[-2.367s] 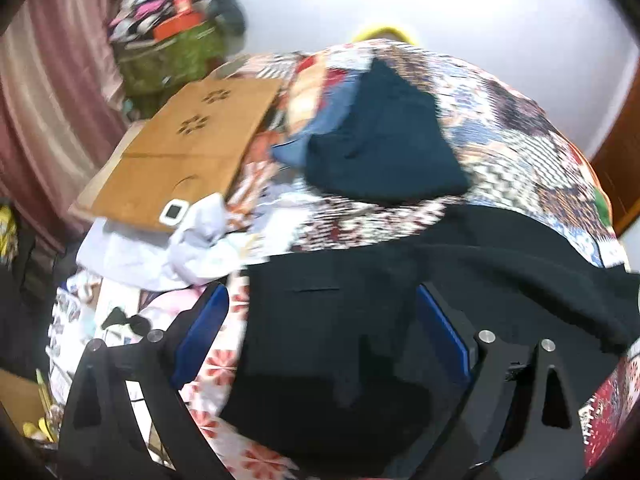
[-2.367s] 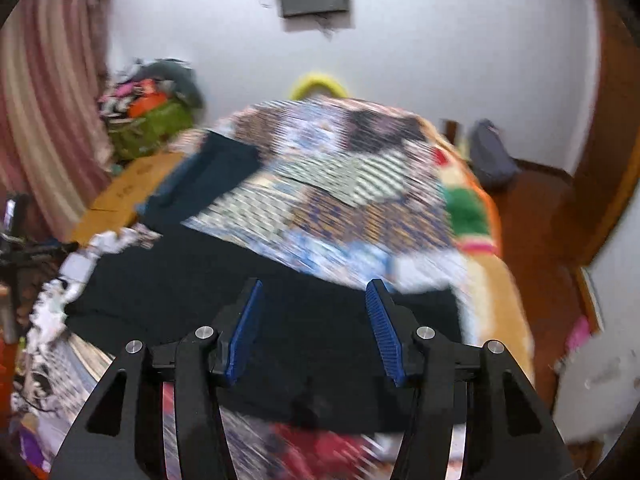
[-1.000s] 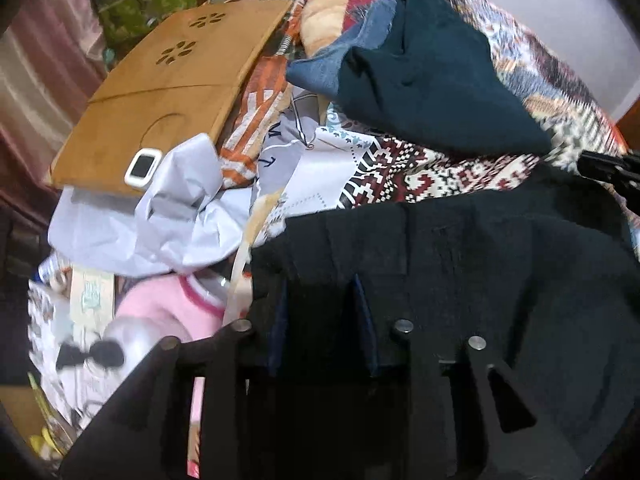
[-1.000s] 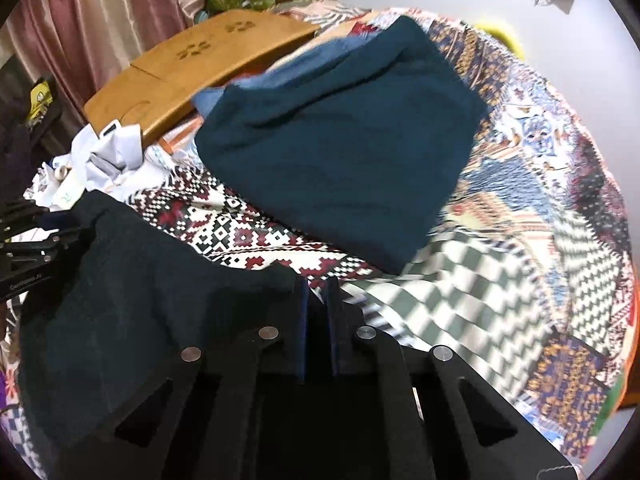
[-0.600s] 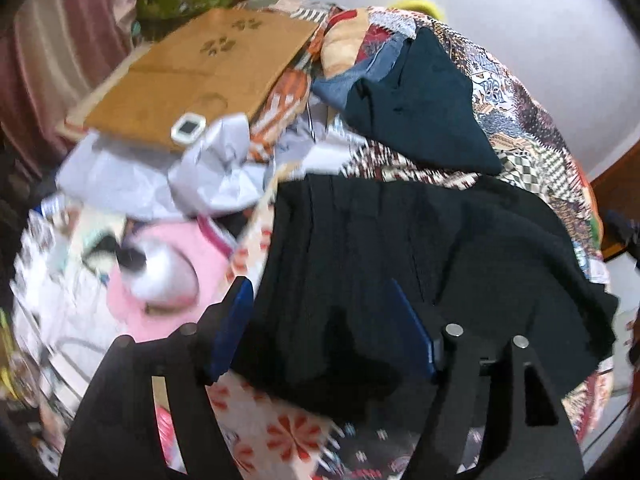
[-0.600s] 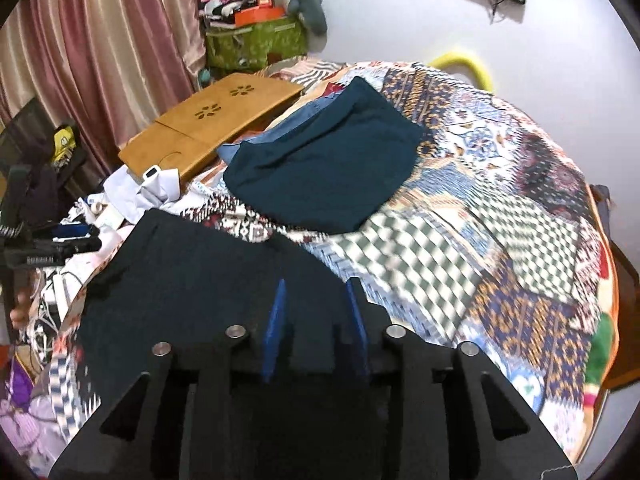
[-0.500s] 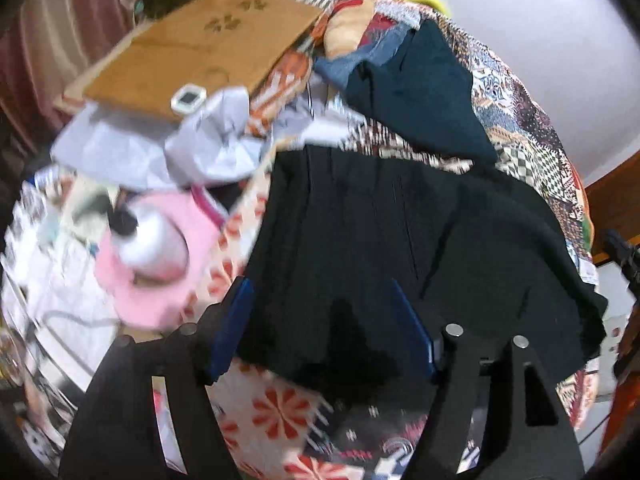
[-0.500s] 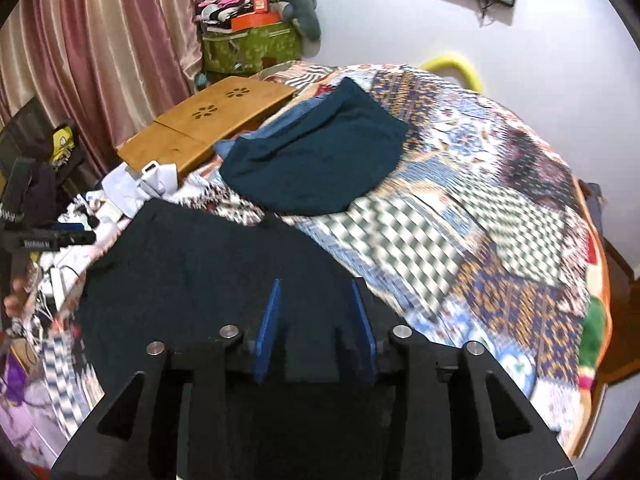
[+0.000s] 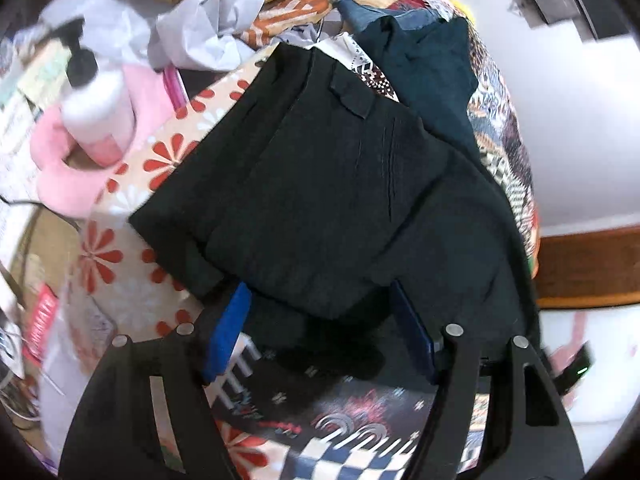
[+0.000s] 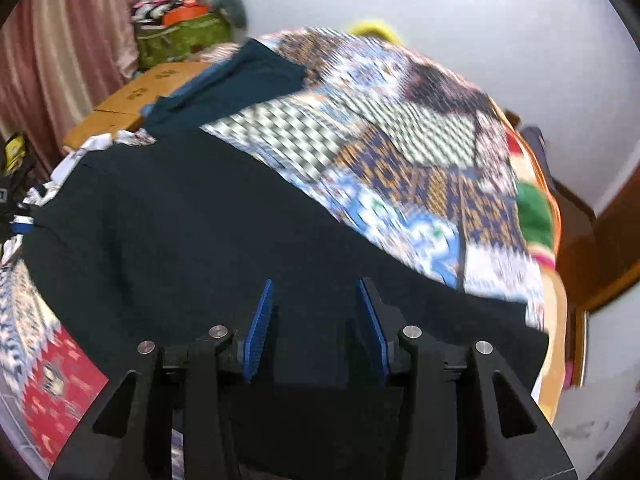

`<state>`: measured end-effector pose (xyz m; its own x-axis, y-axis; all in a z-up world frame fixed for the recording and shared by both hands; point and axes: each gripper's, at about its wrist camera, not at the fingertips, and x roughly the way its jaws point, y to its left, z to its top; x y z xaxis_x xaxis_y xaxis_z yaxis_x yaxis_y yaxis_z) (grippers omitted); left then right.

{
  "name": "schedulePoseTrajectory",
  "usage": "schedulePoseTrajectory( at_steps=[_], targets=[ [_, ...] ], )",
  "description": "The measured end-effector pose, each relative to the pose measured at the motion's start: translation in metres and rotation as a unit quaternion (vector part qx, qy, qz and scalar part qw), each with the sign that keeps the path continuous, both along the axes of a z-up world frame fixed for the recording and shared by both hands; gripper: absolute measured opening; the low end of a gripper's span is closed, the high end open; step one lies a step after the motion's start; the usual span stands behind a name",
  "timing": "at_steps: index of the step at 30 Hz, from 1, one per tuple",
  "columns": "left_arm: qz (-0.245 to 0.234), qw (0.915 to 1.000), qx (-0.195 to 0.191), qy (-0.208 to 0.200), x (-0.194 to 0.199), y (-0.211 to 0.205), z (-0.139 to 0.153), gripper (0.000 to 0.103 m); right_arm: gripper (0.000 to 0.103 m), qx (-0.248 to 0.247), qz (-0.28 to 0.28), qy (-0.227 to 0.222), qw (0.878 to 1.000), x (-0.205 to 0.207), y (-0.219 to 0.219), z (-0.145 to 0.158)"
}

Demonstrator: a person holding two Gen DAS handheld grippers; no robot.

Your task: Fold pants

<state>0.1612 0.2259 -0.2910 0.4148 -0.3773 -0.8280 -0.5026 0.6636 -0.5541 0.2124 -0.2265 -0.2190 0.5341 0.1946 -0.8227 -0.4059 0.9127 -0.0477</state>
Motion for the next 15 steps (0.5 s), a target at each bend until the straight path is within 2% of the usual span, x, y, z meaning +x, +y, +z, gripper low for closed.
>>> schedulePoseTrajectory(
  at_steps=[2,4,5,6,8,12,15],
  targets=[
    [0.010,0.9998,-0.016,0.004,0.006,0.000,-0.006,0.070,0.039,0.011,-0.014,0.021,1.000,0.001,-0.010,-0.011],
    [0.011,0.9999,-0.005,0.006,0.013,-0.004,-0.007,0.061,0.039,0.022,-0.023,0.038,0.999,0.000,-0.016,-0.021],
    [0.004,0.9997,0.018,0.013,0.018,-0.008,-0.007,0.049,0.039,0.031,-0.027,0.039,0.998,-0.002,-0.019,-0.024],
    [-0.002,0.9990,0.042,0.017,0.021,-0.011,-0.005,0.032,0.039,0.040,-0.030,0.038,0.998,-0.004,-0.021,-0.025],
    [-0.020,0.9964,0.081,0.013,0.028,-0.020,0.003,0.015,0.039,0.047,-0.032,0.039,0.998,-0.005,-0.022,-0.026],
    [-0.041,0.9840,0.173,-0.012,0.029,-0.032,0.036,0.011,0.039,0.049,-0.037,0.049,0.997,-0.004,-0.025,-0.030],
    [-0.049,0.9770,0.201,-0.051,0.021,-0.028,0.071,0.010,0.039,0.043,-0.040,0.050,0.997,-0.003,-0.028,-0.031]
  ],
)
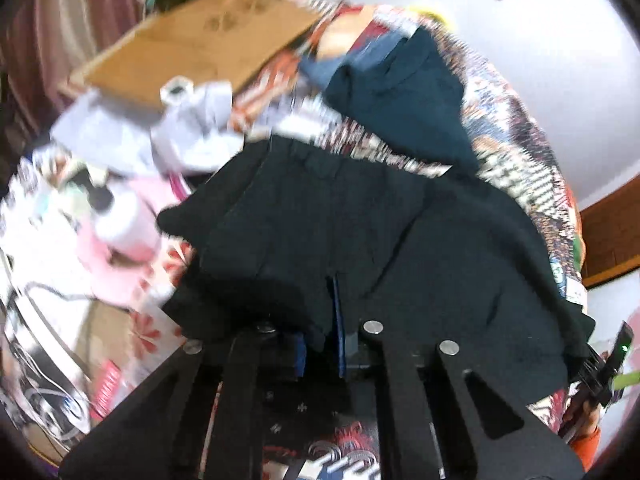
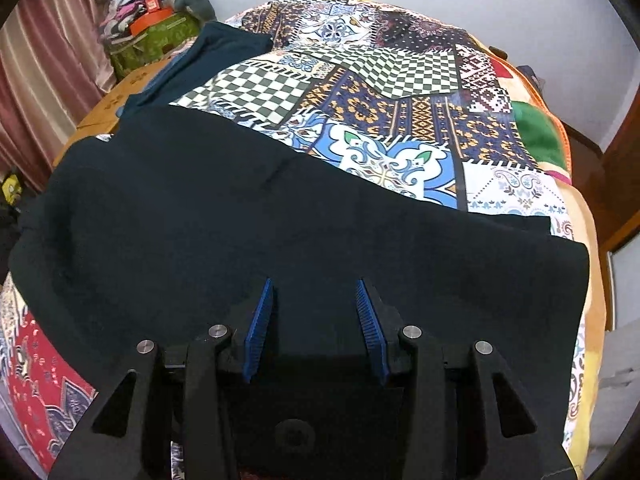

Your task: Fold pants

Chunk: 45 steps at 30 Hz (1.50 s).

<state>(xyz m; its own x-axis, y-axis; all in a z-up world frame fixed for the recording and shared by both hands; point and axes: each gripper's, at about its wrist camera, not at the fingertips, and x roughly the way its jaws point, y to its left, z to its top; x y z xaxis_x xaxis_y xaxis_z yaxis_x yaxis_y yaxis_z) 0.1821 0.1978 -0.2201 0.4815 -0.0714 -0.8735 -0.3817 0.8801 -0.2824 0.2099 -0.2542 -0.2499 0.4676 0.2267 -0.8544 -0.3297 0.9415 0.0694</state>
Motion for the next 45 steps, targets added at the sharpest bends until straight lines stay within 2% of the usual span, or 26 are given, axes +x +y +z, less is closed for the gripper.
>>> schedulePoseTrajectory(
  at_steps=[3,6,7,11,13,15,16,17,18,20,25,27,31,33,35,41,42,45],
  targets=[
    [0.003,0.9996,0.022,-0.017,-0.014,0.013,0.021,0.010,0.039,-0.007,-0.010,0.001,1.000,0.001,-0.005,-0.002],
    [0.007,0.9998,0.008,-0.018,-0.020,0.029,0.021,0.010,0.039,-0.011,-0.020,0.001,1.000,0.002,-0.010,-0.003],
    [0.005,0.9999,-0.005,-0.011,-0.023,0.033,0.013,0.010,0.039,-0.011,-0.025,0.001,1.000,0.001,-0.011,-0.003],
    [-0.015,0.9991,-0.005,0.040,-0.024,0.024,-0.034,0.012,0.040,-0.011,-0.039,0.001,0.999,0.001,-0.013,-0.002],
    [-0.031,0.9972,-0.006,0.068,-0.027,0.016,-0.058,0.020,0.041,-0.010,-0.049,0.002,0.999,-0.001,-0.015,-0.001],
    [-0.036,0.9975,0.006,0.061,-0.032,0.012,-0.065,0.025,0.043,-0.004,-0.057,0.006,0.998,-0.004,-0.020,0.000],
    [-0.037,0.9976,0.018,0.056,-0.034,0.010,-0.062,0.028,0.044,-0.002,-0.060,0.008,0.998,-0.006,-0.023,0.001],
    [-0.037,0.9973,0.030,0.056,-0.035,0.010,-0.058,0.034,0.044,-0.003,-0.066,0.010,0.998,-0.008,-0.028,0.001],
    [-0.035,0.9968,0.044,0.057,-0.036,0.010,-0.054,0.045,0.044,-0.007,-0.071,0.010,0.997,-0.010,-0.034,0.002],
    [-0.025,0.9945,0.079,0.064,-0.039,0.014,-0.045,0.055,0.044,-0.016,-0.085,0.007,0.996,-0.014,-0.046,0.005],
    [-0.018,0.9896,0.135,0.047,-0.039,0.016,-0.016,0.059,0.045,-0.009,-0.127,-0.019,0.992,-0.032,-0.084,0.028],
    [-0.024,0.9890,0.143,0.031,-0.034,0.014,-0.006,0.067,0.046,-0.006,-0.145,-0.031,0.989,-0.036,-0.100,0.038],
    [-0.045,0.9869,0.155,0.008,-0.013,-0.002,0.011,0.073,0.047,0.001,-0.172,-0.049,0.984,-0.031,-0.125,0.049],
    [-0.056,0.9873,0.149,0.000,0.000,-0.013,0.016,0.078,0.047,0.011,-0.176,-0.051,0.983,-0.022,-0.129,0.051],
    [-0.071,0.9883,0.135,-0.006,0.014,-0.025,0.017,0.078,0.047,0.018,-0.175,-0.051,0.983,-0.016,-0.131,0.050],
    [-0.130,0.9835,0.125,0.007,0.052,-0.078,-0.002,0.078,0.047,0.088,-0.173,-0.001,0.981,0.027,-0.143,0.025],
    [-0.138,0.9823,0.126,0.016,0.057,-0.086,-0.010,0.078,0.044,0.093,-0.172,0.006,0.981,0.030,-0.143,0.022],
    [-0.145,0.9801,0.129,0.039,0.066,-0.108,-0.031,0.078,0.023,0.098,-0.159,0.014,0.982,0.037,-0.141,0.018]
  ],
)
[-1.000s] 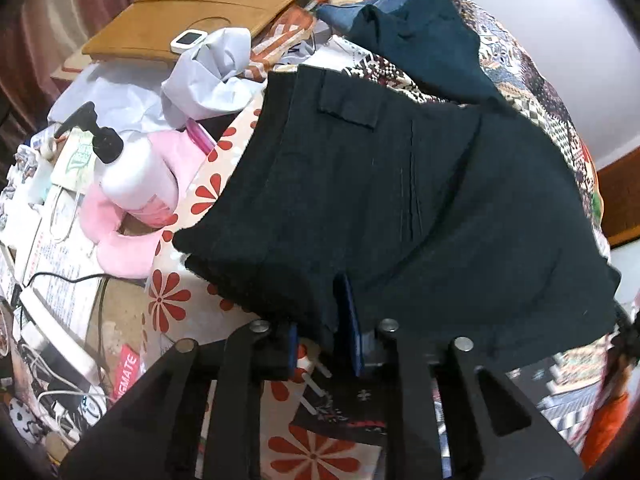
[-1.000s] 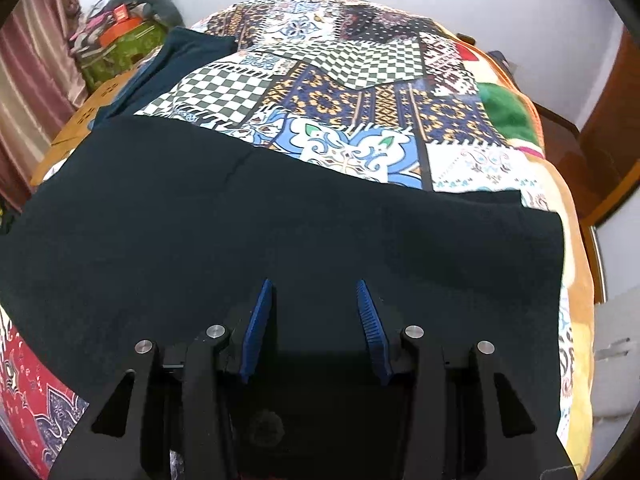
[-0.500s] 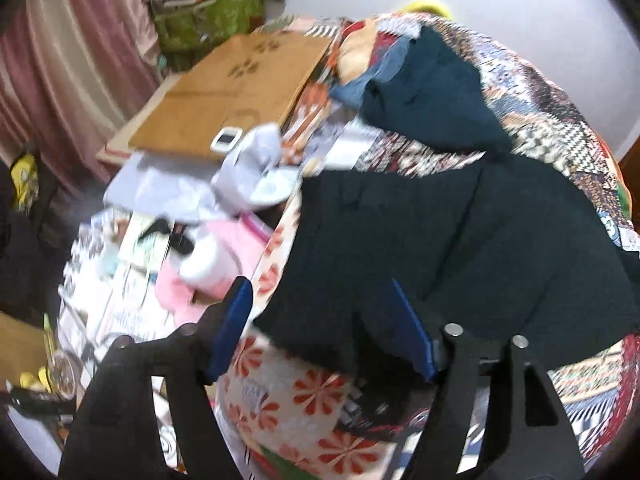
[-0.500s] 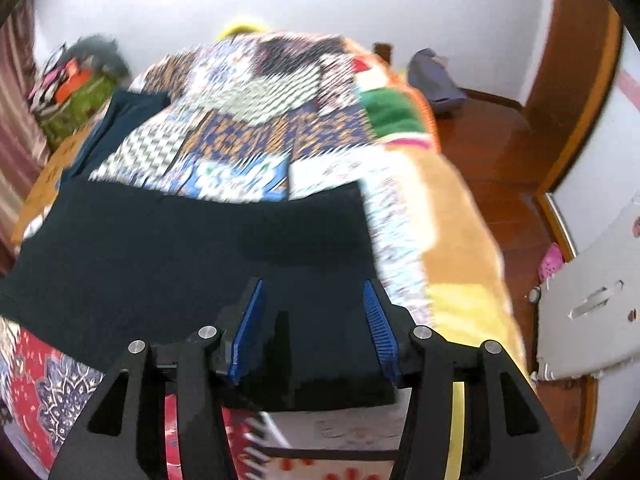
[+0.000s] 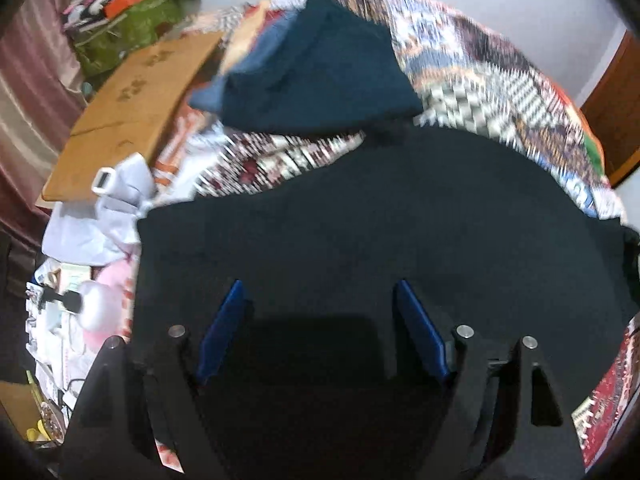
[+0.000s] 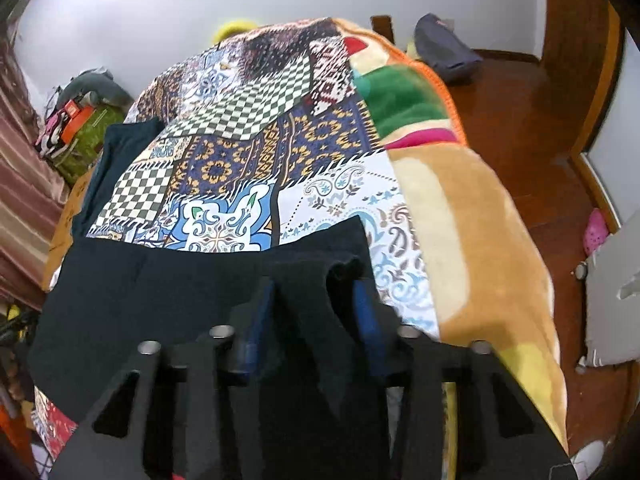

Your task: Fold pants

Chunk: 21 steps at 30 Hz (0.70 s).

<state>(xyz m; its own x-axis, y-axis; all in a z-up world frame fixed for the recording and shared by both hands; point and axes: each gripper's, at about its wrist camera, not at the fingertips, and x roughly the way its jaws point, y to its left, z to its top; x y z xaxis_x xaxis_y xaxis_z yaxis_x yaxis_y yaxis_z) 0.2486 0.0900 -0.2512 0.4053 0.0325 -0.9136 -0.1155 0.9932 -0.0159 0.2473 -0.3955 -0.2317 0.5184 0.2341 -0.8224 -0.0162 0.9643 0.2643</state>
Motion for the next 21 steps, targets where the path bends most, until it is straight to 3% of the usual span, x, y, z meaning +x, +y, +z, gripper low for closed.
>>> schedulePoseTrajectory(
  at_steps=[4,7,10,15,17,19,21],
  targets=[
    [-0.005,0.9991,0.038,-0.019,-0.005,-0.013,0.001,0.079,0.012,-0.032,-0.006,-0.063,0.997,-0.010,0.003,0.018],
    [-0.007,0.9991,0.037,-0.019,-0.005,-0.011,0.000,0.079,0.012,-0.061,-0.032,-0.090,0.994,-0.018,0.000,0.027],
    [-0.005,0.9995,0.027,-0.017,-0.005,-0.008,-0.001,0.079,0.012,-0.137,-0.075,-0.092,0.984,-0.024,-0.005,0.030],
    [-0.002,0.9995,0.024,-0.020,-0.006,-0.009,-0.002,0.079,0.012,-0.092,-0.046,-0.073,0.992,-0.040,-0.001,0.040],
    [0.001,0.9995,0.025,-0.020,-0.007,-0.010,-0.002,0.079,0.019,-0.079,-0.026,-0.074,0.994,-0.043,0.016,0.045],
    [0.003,0.9994,0.027,-0.021,-0.008,-0.010,-0.001,0.079,0.045,-0.056,0.007,-0.071,0.996,-0.045,0.037,0.045],
    [0.002,0.9994,0.027,-0.022,-0.010,-0.010,0.000,0.079,0.058,-0.051,0.026,-0.068,0.996,-0.043,0.054,0.037]
  ],
)
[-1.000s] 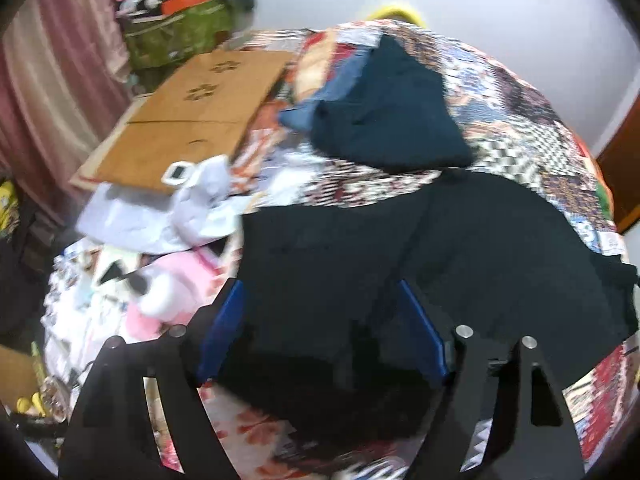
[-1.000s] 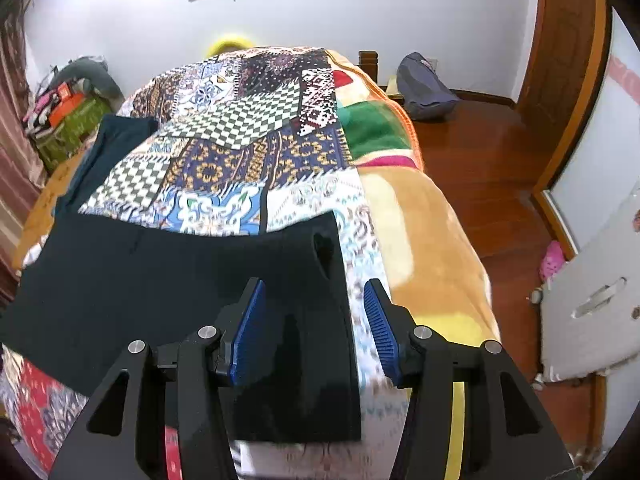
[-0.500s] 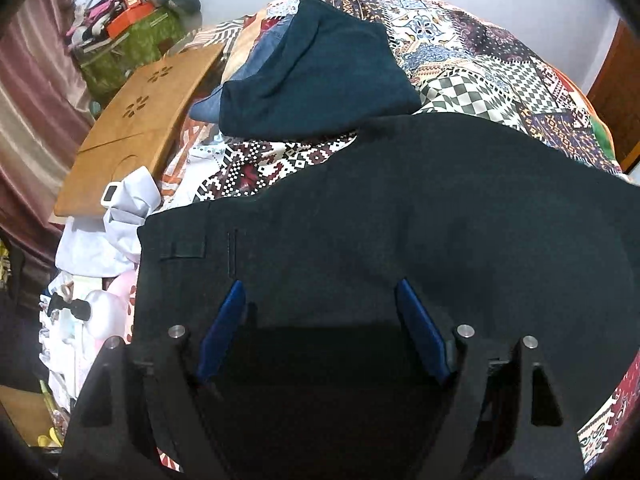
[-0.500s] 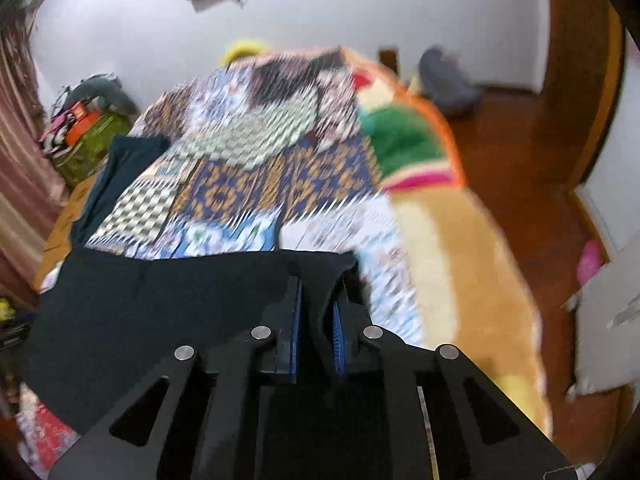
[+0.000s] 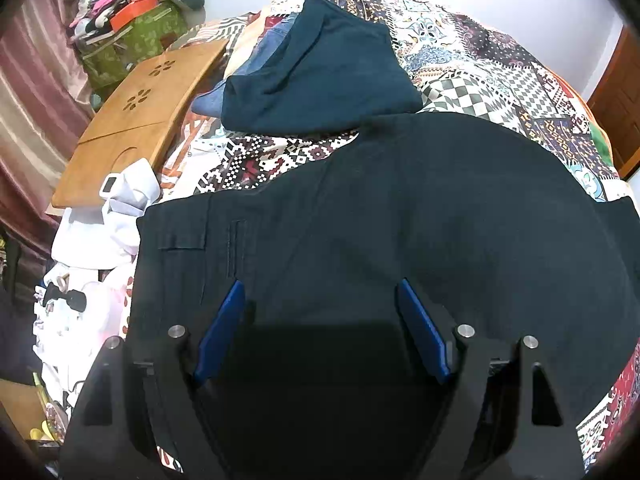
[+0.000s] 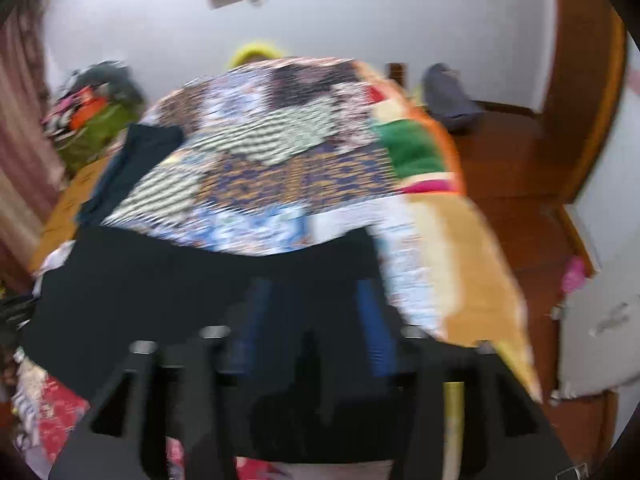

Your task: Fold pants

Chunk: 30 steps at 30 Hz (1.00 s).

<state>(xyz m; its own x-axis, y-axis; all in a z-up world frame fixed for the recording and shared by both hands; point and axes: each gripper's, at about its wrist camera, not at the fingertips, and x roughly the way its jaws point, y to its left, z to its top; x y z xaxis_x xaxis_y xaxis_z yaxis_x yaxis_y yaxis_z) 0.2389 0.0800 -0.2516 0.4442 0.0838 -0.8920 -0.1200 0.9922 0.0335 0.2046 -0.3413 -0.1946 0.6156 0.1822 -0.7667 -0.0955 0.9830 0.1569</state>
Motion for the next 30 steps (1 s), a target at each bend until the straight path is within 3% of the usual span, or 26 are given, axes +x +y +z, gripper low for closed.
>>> schedulePoseTrajectory(
  at_steps=[3,7,17,19,24,26,30],
  targets=[
    [-0.005,1.0000,0.002,-0.002,-0.005,0.000,0.003,0.079,0.059,-0.009,0.025,0.036,0.999,0.005,0.027,-0.022],
    [-0.017,0.9998,0.005,-0.003,-0.011,0.001,0.006,0.079,0.059,-0.009,0.018,0.082,0.996,-0.004,0.031,-0.049],
    [-0.045,0.9979,0.044,-0.015,-0.031,-0.010,0.017,0.080,0.059,-0.017,-0.019,0.064,0.998,-0.073,0.007,-0.030],
    [-0.052,0.9976,0.043,-0.016,-0.033,-0.012,0.023,0.080,0.059,-0.001,-0.033,0.070,0.997,-0.081,-0.001,-0.030],
    [-0.072,0.9972,-0.003,-0.022,-0.030,-0.022,0.036,0.081,0.061,0.055,-0.064,0.070,0.994,-0.091,-0.017,-0.033],
    [-0.082,0.9962,-0.020,-0.019,-0.025,-0.031,0.036,0.082,0.061,0.098,-0.080,0.065,0.990,-0.085,-0.027,-0.037],
    [-0.106,0.9938,-0.031,-0.009,-0.015,-0.056,0.033,0.082,0.061,0.137,-0.097,0.054,0.984,-0.070,-0.034,-0.044]
  ],
)
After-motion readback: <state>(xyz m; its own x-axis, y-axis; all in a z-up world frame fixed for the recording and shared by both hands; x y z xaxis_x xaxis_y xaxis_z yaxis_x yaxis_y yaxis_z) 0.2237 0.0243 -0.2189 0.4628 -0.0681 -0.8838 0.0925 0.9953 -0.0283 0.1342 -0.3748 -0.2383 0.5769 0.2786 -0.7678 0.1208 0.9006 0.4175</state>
